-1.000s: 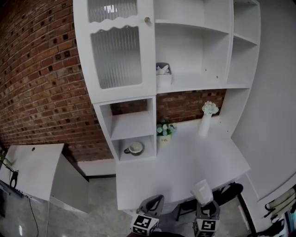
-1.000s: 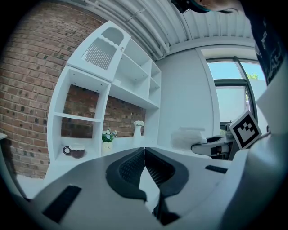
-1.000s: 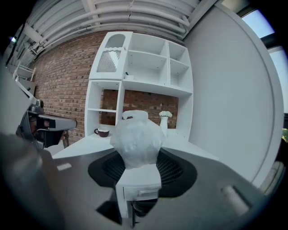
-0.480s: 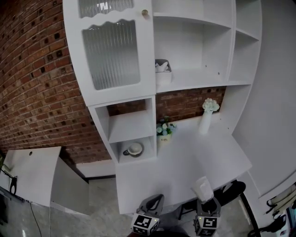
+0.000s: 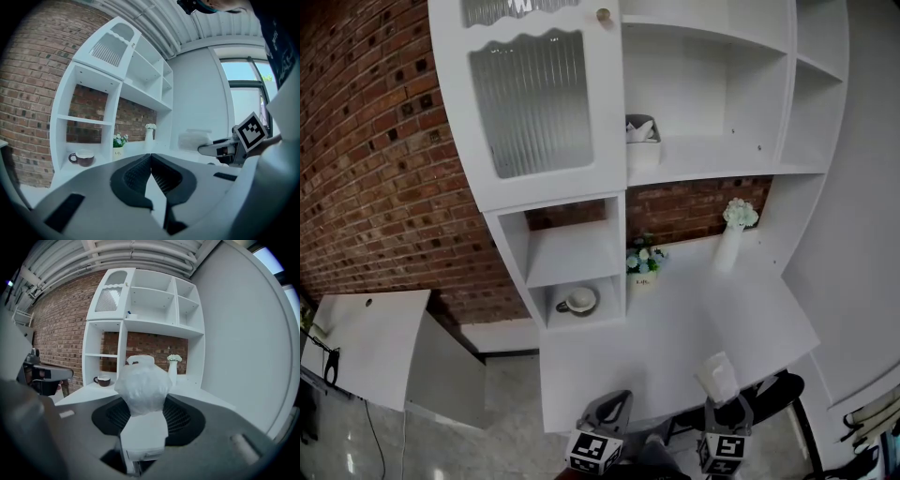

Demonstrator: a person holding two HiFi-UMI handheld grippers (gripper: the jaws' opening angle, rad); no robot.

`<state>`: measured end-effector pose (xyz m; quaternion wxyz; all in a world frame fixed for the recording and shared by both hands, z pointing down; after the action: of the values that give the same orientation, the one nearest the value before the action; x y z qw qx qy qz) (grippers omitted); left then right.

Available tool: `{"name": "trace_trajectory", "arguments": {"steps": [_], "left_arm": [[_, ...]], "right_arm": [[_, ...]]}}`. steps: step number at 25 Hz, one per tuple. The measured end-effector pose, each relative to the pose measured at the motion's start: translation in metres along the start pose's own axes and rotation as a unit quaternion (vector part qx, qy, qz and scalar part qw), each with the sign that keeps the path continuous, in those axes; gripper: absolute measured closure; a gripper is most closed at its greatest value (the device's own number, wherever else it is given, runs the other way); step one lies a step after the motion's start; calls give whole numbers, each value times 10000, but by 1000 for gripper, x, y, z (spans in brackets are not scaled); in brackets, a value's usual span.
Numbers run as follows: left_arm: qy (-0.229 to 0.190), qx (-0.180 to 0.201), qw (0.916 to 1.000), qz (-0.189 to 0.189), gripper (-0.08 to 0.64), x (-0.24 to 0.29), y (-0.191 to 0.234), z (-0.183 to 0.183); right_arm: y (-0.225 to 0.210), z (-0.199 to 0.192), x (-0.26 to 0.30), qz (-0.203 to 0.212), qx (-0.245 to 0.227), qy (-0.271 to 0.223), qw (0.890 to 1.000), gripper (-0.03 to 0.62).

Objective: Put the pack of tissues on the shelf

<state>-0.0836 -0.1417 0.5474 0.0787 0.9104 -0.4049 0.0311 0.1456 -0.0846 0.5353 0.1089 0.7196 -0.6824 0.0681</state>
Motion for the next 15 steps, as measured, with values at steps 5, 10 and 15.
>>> {"name": "trace_trajectory", "arguments": {"steps": [5,10,15], "left_arm": [[45,-33,9999,126,549,14,6,2],[-22,-4,9998,174,549,33,7,16],[-107,3,9997,197,549,56,7,26]], "right_arm": [[-8,6,18,64,4,-39,10000,394],[-20,16,39,146,-19,-64,9999,394],[-32,26,64,221,-44,-82,9997,394]]}}
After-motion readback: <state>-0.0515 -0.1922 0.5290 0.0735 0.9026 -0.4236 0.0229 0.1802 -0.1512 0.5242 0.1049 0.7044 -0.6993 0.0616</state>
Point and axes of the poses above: the fingertips, and each gripper's own axes: x forward along the fingers, y to its left, z out of its top, the point moved 5 cm from there along -x, backward along the fingers, and after that the axes turned 2 degrees about -y, right-handed, at the moved point
